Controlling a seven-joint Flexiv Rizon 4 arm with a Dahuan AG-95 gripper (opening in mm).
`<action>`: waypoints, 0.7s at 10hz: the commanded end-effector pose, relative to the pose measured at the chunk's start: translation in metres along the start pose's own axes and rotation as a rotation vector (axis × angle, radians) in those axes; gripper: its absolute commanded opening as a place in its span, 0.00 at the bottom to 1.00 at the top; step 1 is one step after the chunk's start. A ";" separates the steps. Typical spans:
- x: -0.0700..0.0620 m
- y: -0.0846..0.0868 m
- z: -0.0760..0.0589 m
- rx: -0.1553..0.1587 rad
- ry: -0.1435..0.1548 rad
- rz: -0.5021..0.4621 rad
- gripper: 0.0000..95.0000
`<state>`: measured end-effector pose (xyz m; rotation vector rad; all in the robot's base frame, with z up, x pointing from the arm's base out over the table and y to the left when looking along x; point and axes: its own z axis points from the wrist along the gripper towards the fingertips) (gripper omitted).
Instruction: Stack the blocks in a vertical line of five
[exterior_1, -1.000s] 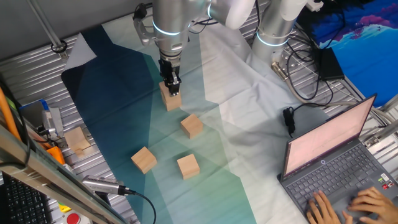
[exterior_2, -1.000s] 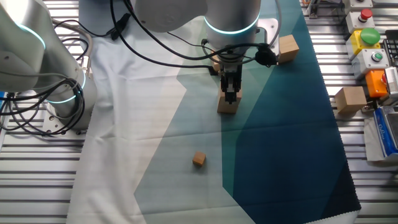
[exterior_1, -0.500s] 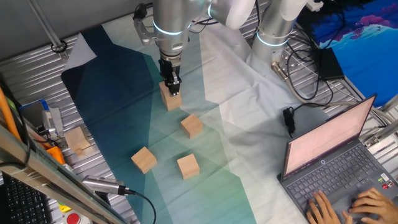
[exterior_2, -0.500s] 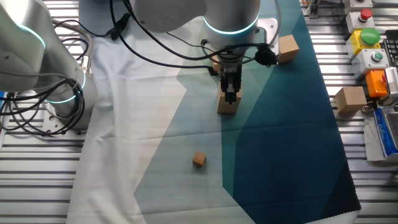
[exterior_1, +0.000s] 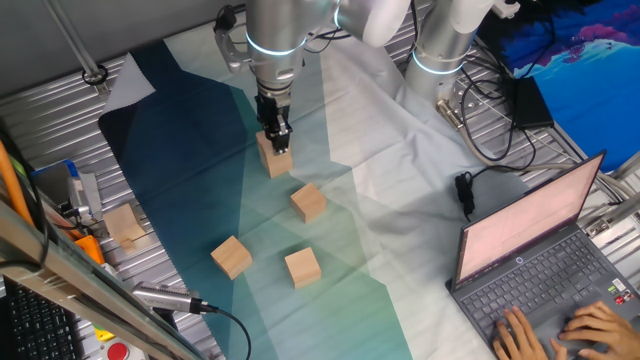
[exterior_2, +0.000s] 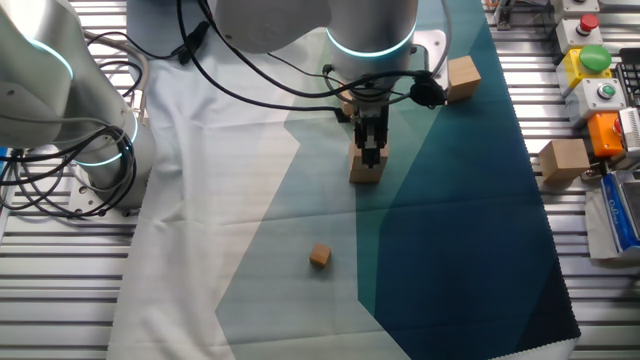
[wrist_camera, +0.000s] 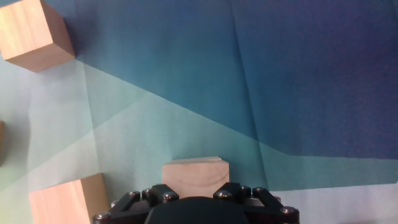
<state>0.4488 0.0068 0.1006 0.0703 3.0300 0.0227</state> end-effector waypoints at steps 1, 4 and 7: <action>0.000 0.000 0.001 -0.004 -0.003 -0.003 0.60; -0.002 -0.001 -0.006 0.002 0.003 -0.047 0.60; -0.008 -0.007 -0.017 -0.003 0.009 -0.075 0.80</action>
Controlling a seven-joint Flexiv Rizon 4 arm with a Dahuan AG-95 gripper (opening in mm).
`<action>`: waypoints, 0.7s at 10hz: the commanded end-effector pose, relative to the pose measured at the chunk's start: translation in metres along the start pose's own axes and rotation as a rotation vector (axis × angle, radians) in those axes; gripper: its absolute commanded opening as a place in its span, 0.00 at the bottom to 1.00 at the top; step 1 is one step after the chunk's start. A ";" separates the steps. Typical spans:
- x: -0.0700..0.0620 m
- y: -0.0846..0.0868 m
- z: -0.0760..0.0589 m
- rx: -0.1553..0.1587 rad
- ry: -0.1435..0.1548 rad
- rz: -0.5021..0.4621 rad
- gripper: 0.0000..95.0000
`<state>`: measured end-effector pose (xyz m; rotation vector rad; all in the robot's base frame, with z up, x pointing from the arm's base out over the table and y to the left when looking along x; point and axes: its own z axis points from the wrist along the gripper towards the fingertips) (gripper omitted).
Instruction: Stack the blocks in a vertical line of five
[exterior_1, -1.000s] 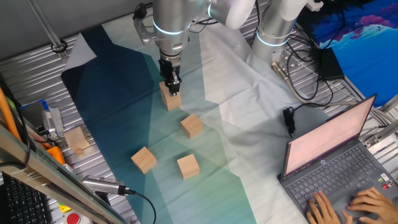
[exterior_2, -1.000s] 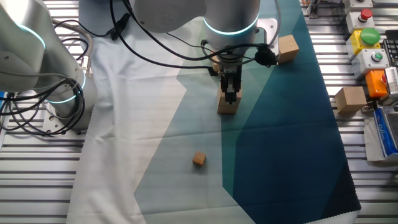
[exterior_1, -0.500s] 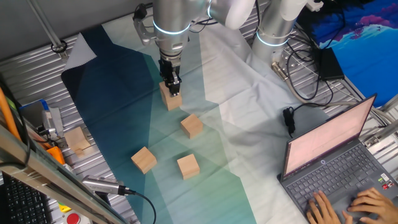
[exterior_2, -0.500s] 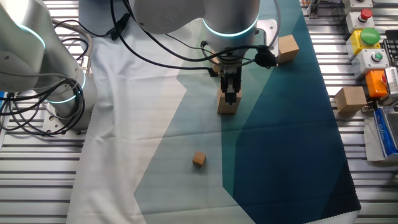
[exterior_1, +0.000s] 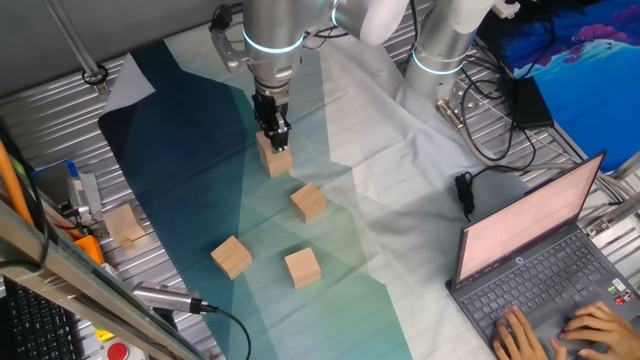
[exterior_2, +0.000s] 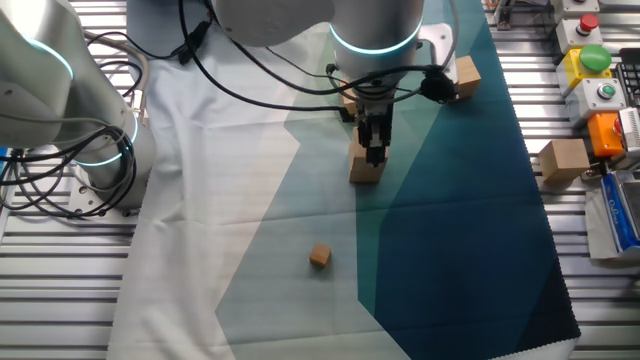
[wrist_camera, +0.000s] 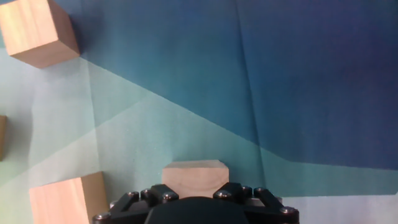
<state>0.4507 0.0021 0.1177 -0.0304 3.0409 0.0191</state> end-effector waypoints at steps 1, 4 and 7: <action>-0.006 -0.005 -0.003 -0.002 0.001 -0.016 0.80; -0.019 -0.009 -0.018 -0.010 0.013 -0.040 0.80; -0.051 -0.007 -0.033 -0.023 0.031 -0.044 0.80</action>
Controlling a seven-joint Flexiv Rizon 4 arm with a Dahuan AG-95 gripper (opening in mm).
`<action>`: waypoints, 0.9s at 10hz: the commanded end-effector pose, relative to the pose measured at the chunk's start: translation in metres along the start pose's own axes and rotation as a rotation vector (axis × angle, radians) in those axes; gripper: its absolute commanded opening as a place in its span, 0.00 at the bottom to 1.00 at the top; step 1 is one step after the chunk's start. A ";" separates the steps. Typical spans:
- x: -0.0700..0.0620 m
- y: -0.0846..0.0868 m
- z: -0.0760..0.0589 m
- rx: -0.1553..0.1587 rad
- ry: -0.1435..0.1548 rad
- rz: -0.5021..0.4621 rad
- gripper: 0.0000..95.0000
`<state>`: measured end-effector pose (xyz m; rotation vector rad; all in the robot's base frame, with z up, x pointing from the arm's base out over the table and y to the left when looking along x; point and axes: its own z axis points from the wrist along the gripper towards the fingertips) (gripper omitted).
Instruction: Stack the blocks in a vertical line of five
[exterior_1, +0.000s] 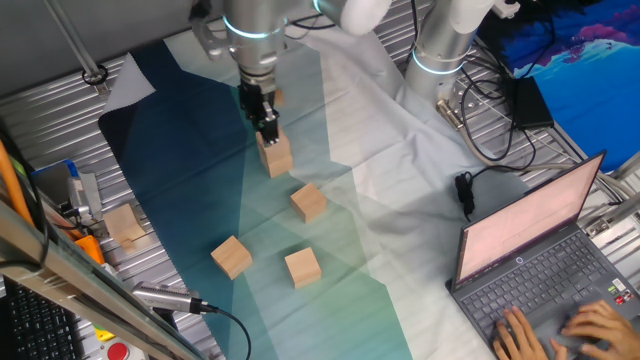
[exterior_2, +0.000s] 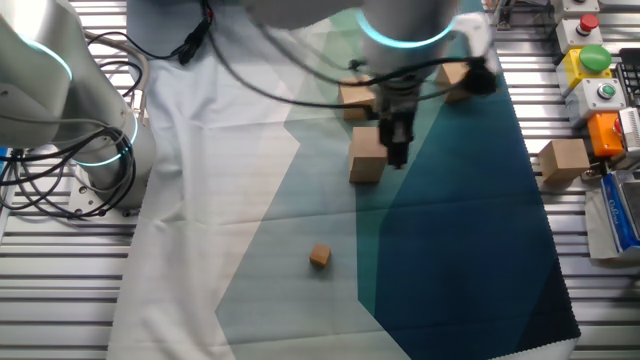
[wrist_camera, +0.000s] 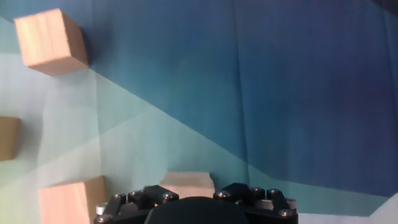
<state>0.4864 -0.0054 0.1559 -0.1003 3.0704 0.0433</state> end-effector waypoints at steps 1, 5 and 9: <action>-0.024 0.003 -0.002 -0.007 0.006 0.008 0.80; -0.055 0.037 0.001 -0.006 0.012 0.048 0.60; -0.063 0.067 0.011 0.010 0.022 0.090 0.40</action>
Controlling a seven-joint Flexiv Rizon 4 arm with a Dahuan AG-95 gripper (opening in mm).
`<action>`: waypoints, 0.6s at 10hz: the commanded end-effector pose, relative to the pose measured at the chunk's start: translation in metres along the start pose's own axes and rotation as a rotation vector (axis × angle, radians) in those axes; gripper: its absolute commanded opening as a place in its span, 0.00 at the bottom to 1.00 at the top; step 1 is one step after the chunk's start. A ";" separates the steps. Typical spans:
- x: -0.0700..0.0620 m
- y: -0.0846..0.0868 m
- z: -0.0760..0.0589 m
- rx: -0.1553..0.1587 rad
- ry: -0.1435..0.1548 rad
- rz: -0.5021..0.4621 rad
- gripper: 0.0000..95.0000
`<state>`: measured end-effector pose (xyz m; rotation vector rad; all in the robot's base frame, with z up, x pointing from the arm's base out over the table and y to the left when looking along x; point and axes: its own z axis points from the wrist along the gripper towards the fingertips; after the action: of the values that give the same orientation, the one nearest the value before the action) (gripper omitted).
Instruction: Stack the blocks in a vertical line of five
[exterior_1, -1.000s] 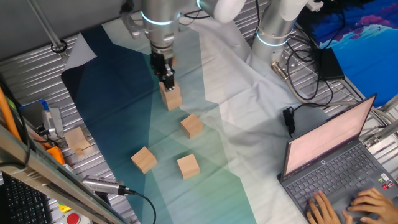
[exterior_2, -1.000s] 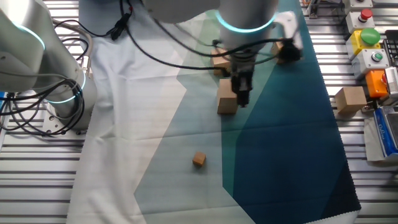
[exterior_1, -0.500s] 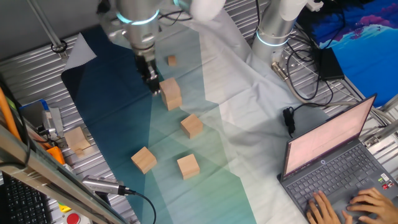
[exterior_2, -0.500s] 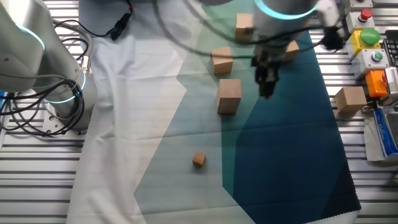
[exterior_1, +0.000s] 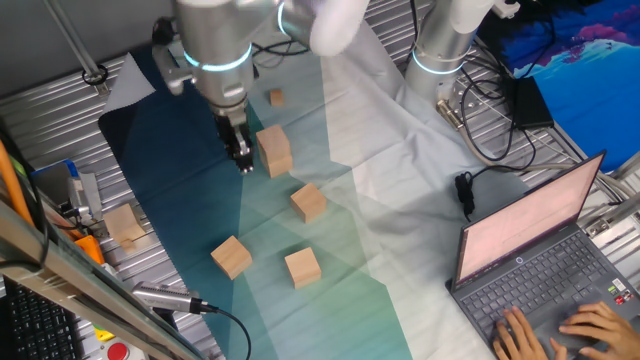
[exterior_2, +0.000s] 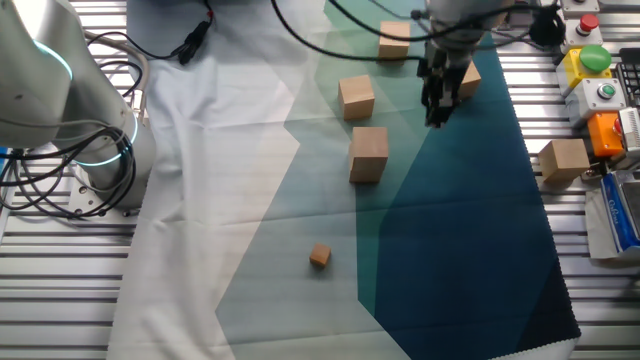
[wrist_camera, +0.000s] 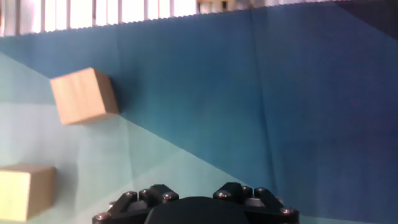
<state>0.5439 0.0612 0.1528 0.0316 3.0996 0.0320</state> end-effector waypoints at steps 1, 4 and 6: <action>-0.004 0.013 0.006 0.005 0.001 0.022 0.20; -0.015 0.028 0.010 0.012 0.018 0.042 0.00; -0.022 0.037 0.012 0.011 0.024 0.043 0.00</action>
<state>0.5710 0.1004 0.1414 0.0989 3.1250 0.0154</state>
